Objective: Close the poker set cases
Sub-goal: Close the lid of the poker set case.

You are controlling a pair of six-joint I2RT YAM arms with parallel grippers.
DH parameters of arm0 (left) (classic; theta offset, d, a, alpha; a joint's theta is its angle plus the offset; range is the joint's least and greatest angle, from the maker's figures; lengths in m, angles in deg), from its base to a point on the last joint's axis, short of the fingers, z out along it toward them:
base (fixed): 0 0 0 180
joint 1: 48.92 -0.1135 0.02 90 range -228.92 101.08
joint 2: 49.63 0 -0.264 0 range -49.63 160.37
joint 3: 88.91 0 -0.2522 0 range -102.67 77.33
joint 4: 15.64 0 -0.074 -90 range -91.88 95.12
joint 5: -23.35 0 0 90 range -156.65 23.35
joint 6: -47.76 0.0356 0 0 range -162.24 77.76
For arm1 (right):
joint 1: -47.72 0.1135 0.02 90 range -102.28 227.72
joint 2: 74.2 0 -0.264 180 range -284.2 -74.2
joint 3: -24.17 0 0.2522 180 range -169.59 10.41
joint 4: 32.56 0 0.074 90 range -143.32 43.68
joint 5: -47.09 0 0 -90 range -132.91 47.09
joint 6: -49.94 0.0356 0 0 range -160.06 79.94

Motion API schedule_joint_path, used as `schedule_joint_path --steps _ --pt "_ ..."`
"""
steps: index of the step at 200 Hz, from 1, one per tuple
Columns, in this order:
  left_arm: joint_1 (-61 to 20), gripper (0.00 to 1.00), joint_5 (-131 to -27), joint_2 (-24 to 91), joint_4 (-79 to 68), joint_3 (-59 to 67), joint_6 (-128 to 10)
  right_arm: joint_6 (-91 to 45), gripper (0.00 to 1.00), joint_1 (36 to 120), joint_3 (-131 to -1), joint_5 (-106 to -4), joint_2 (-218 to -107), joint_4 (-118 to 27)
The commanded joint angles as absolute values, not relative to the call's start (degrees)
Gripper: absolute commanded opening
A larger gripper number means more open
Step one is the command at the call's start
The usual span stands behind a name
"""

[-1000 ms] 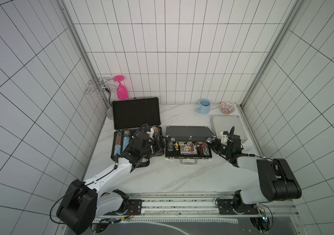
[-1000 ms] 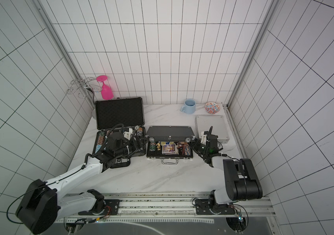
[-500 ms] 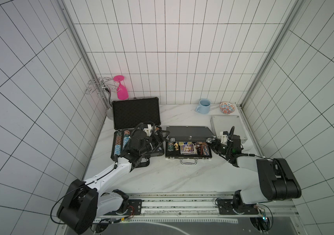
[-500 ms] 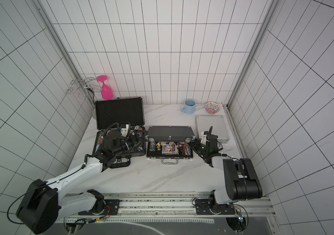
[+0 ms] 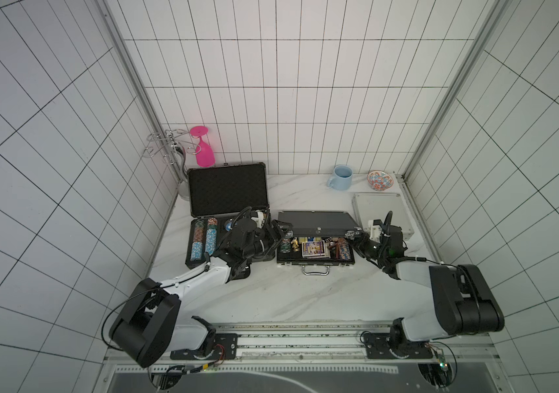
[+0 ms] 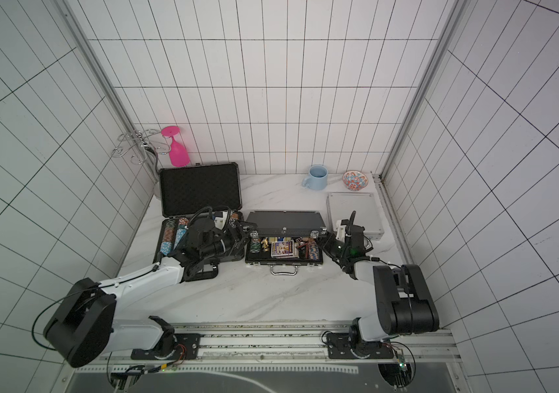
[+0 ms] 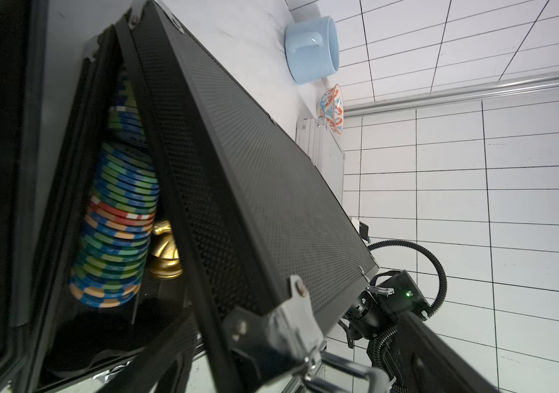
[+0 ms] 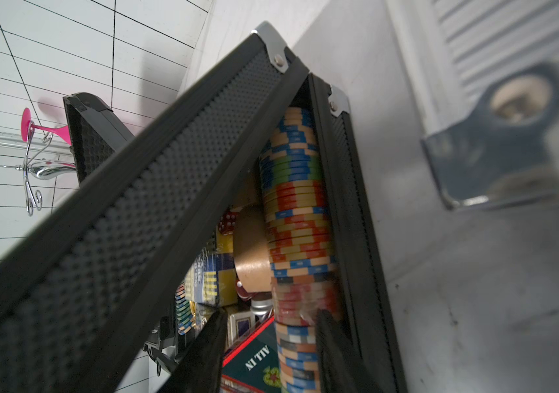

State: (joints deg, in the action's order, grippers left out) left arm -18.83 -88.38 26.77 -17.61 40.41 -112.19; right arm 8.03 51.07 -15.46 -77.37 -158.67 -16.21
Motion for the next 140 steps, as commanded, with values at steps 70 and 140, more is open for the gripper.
schedule_joint_path --steps 70,140 --pt "-21.0 0.79 -88.4 28.3 -20.7 39.8 -110.4 2.5 0.49 49.2 -14.1 -74.4 -150.8 -29.8" --pt "-21.3 0.78 -90.0 29.0 -23.3 44.0 -109.4 -2.9 0.54 46.8 -16.3 -65.3 -138.5 -46.7"
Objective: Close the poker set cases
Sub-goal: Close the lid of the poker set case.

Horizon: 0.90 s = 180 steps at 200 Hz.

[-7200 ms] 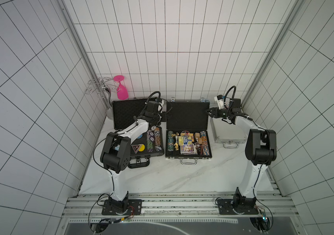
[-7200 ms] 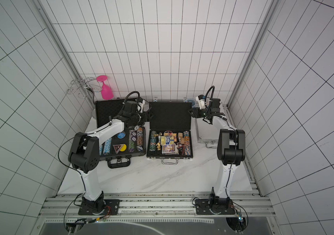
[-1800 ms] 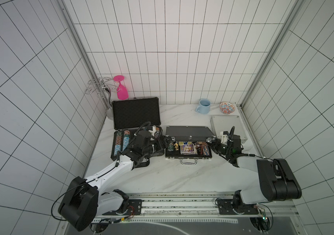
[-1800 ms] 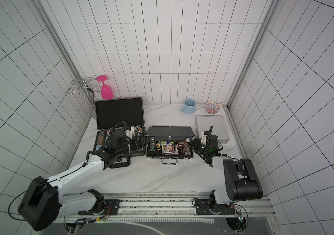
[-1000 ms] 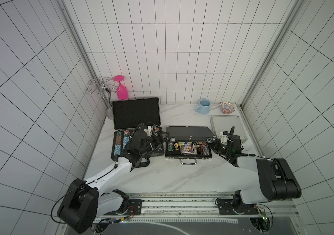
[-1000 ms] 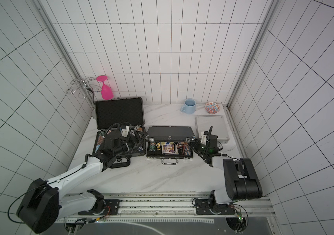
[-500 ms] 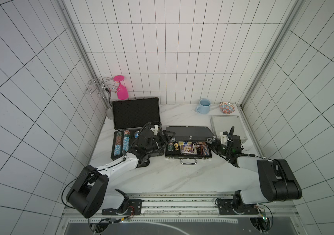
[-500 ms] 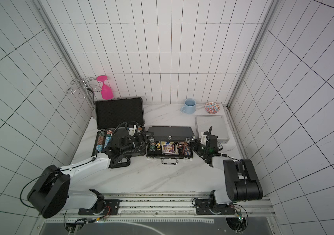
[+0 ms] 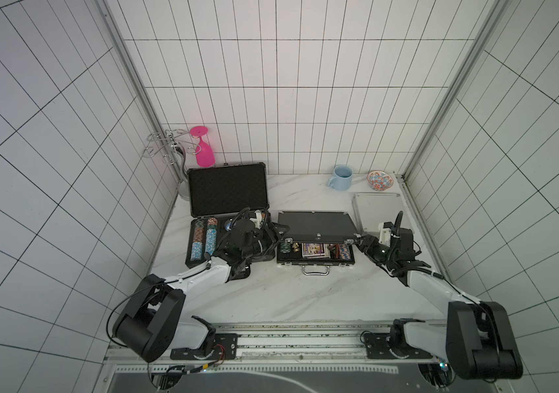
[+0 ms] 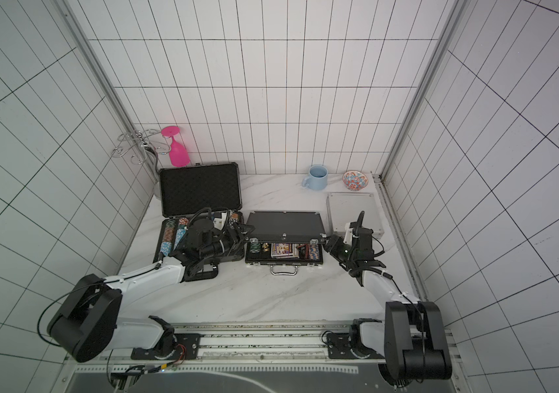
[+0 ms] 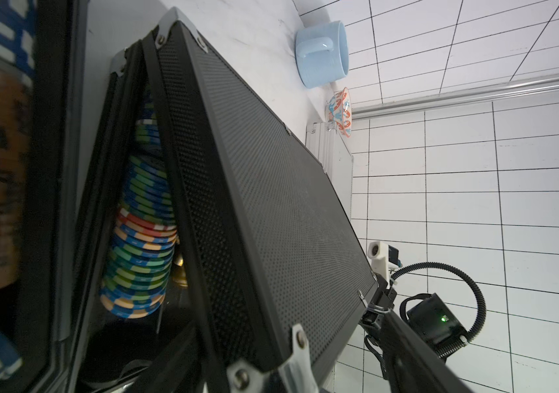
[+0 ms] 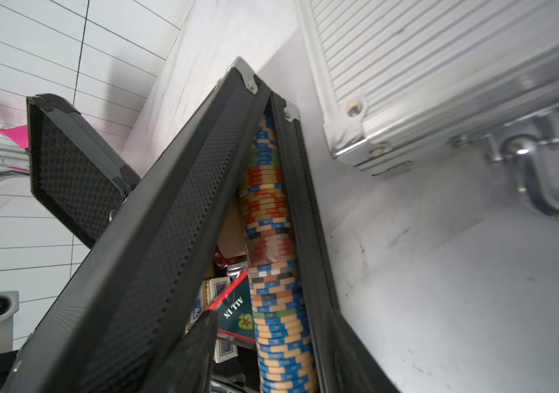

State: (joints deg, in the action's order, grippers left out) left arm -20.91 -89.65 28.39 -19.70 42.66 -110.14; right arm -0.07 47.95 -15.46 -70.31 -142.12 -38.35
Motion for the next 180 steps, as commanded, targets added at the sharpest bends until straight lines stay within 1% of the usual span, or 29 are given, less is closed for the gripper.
schedule_joint_path --steps 1,63,96,114,142,180 --pt "-21.3 0.78 -90.0 29.0 -23.3 44.0 -109.4 -3.0 0.54 46.7 -16.3 -65.3 -138.2 -46.9" --pt "-21.1 0.78 -90.0 32.9 -26.8 47.8 -108.3 -4.5 0.54 45.5 -17.7 -60.5 -131.3 -53.6" --pt "-19.9 0.78 -89.3 35.3 -27.3 48.1 -107.5 -5.4 0.54 45.5 -19.4 -61.3 -131.8 -53.9" --pt "-18.6 0.78 -87.0 34.1 -22.5 47.4 -105.2 -6.0 0.54 45.5 -20.4 -62.1 -132.2 -54.1" --pt "-16.3 0.79 -78.0 29.6 -6.4 44.9 -100.4 -7.8 0.54 45.8 -21.5 -62.2 -132.0 -55.6" --pt "-15.1 0.82 -69.1 24.0 6.9 39.8 -95.3 -8.0 0.54 46.1 -21.7 -62.6 -131.5 -55.7"
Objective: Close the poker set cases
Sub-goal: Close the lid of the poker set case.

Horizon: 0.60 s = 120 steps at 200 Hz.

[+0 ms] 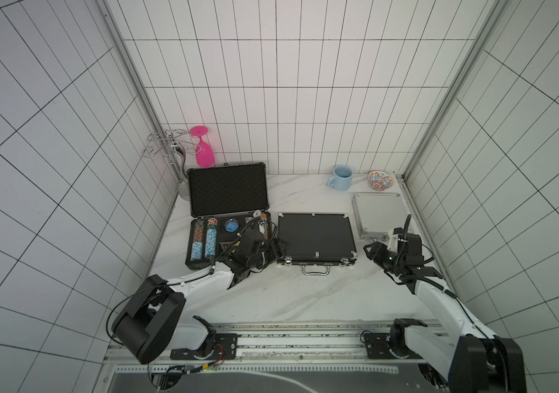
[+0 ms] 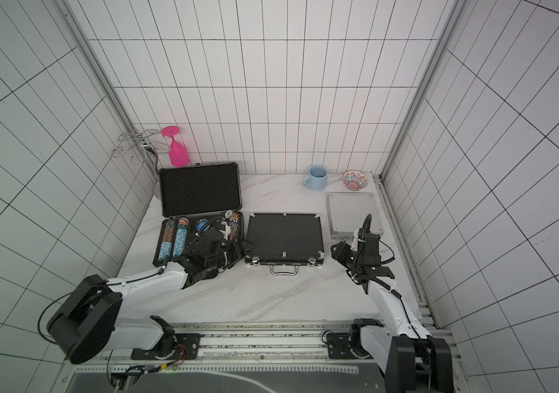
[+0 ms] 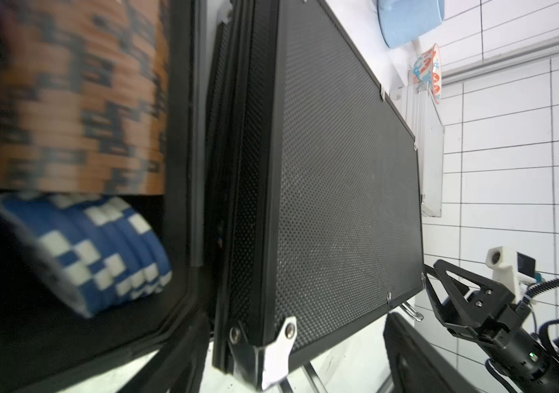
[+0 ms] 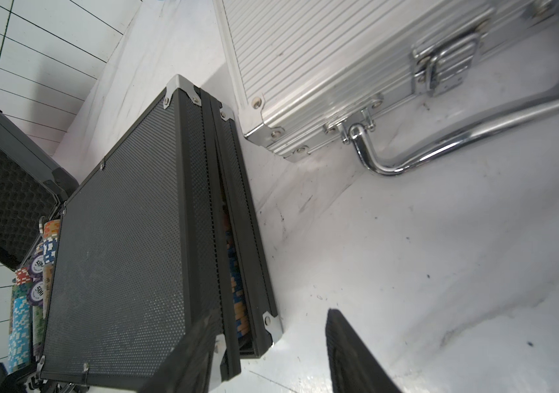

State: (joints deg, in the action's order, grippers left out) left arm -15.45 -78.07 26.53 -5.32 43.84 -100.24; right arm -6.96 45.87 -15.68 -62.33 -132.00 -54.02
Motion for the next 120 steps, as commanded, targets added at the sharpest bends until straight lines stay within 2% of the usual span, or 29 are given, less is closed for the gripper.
schedule_joint_path --steps 1,35,69,120 --pt "-15.1 0.82 -69.0 23.9 7.2 39.6 -95.1 -8.0 0.54 46.2 -21.7 -62.7 -131.5 -55.7" --pt "-15.2 0.82 -68.5 23.3 13.7 34.3 -89.4 -9.0 0.54 47.0 -23.2 -62.9 -131.2 -56.6" --pt "-13.4 0.82 -65.7 26.1 20.6 26.5 -80.7 -11.1 0.53 50.5 -26.7 -56.3 -128.9 -61.0" --pt "-9.0 0.75 -70.9 35.3 14.9 23.8 -79.4 -12.7 0.46 56.9 -28.9 -59.9 -132.1 -58.7"
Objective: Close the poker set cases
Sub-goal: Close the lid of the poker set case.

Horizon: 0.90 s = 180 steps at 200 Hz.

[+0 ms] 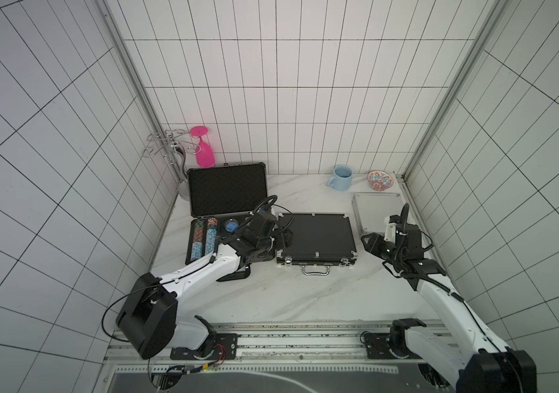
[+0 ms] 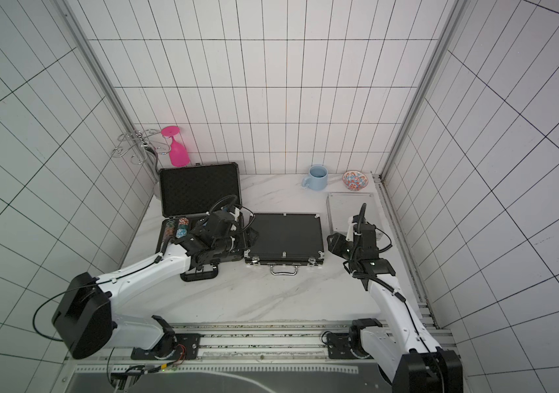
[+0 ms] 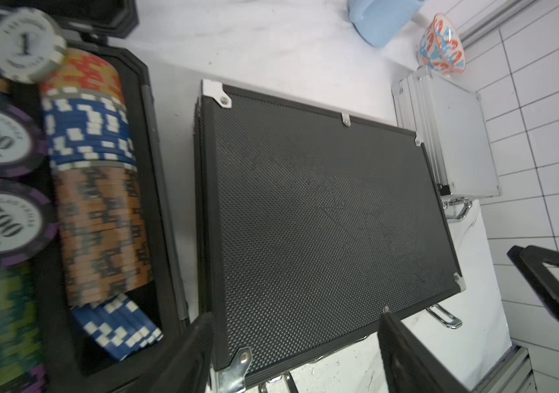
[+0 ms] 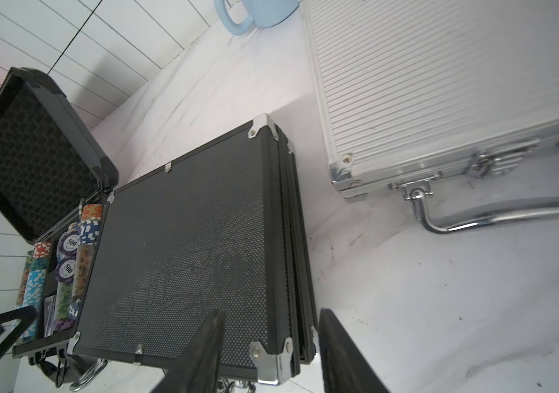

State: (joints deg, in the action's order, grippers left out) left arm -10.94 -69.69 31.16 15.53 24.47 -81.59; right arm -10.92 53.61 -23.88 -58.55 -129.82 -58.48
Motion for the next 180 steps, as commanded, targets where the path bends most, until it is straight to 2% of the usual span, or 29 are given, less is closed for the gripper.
schedule_joint_path --steps 1,52,102,154,180 --pt "-9.0 0.75 -70.9 35.5 14.9 23.8 -79.5 -12.8 0.46 57.0 -28.9 -60.0 -132.1 -58.6" --pt "-8.8 0.73 -70.7 42.4 12.9 27.5 -80.2 -14.4 0.45 59.8 -28.9 -65.7 -137.9 -53.8" --pt "-8.8 0.74 -68.8 41.1 15.0 30.6 -80.9 -14.7 0.45 61.1 -25.1 -64.6 -143.5 -54.2" --pt "-8.7 0.79 -64.8 35.2 21.9 20.7 -79.5 -12.0 0.43 61.3 -19.1 -63.0 -143.7 -54.6" --pt "-8.6 0.8 -67.6 36.6 20.3 15.3 -78.4 -11.5 0.43 61.3 -16.9 -61.3 -143.4 -55.1"
